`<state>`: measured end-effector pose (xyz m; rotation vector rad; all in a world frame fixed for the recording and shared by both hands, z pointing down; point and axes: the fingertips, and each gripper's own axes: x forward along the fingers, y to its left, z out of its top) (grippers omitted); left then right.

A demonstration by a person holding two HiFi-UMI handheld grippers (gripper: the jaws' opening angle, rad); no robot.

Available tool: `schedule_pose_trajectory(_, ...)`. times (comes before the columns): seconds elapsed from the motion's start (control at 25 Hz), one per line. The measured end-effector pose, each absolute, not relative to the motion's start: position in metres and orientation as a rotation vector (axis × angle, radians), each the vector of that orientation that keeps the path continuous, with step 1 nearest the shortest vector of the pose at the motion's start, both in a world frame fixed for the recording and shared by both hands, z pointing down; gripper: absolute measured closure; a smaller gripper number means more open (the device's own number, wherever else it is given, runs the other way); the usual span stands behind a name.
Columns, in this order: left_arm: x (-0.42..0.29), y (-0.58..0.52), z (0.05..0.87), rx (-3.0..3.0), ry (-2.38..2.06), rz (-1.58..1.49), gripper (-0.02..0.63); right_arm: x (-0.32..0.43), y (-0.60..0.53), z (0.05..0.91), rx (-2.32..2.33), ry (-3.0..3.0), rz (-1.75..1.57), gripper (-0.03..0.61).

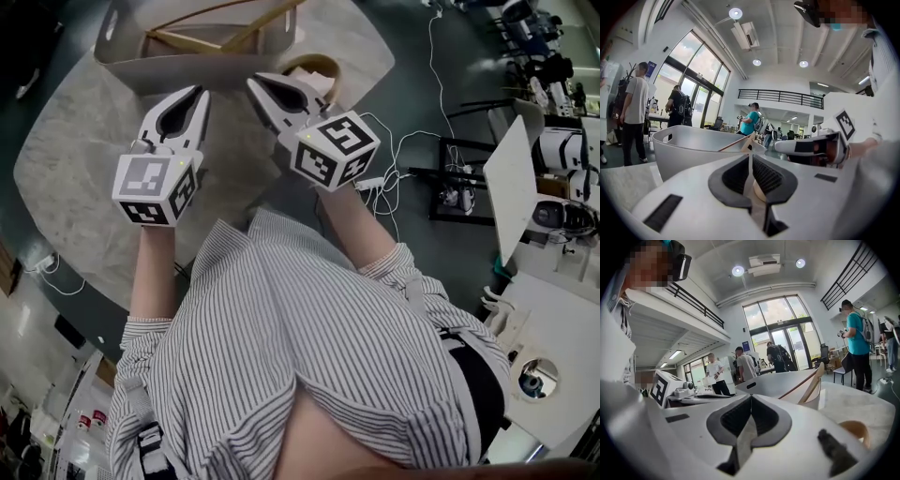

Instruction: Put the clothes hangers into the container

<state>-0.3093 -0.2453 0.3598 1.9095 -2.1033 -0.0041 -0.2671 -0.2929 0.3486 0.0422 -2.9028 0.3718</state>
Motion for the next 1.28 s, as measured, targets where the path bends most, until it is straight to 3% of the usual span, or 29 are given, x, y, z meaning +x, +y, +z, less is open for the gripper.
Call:
schedule_pose_trajectory(0.2, -0.289, -0.244, 0.360, 1.892, -2.078, 0.009, 0.603, -0.255, -0.291, 0.347, -0.014, -2.904, 0.361, 0.563)
schedule_pose_trajectory(1.28, -0.267, -0.256, 0.368, 1.772, -2.100, 0.042, 0.603, -0.244, -0.301, 0.346, -0.282, -2.879, 0.225, 0.563)
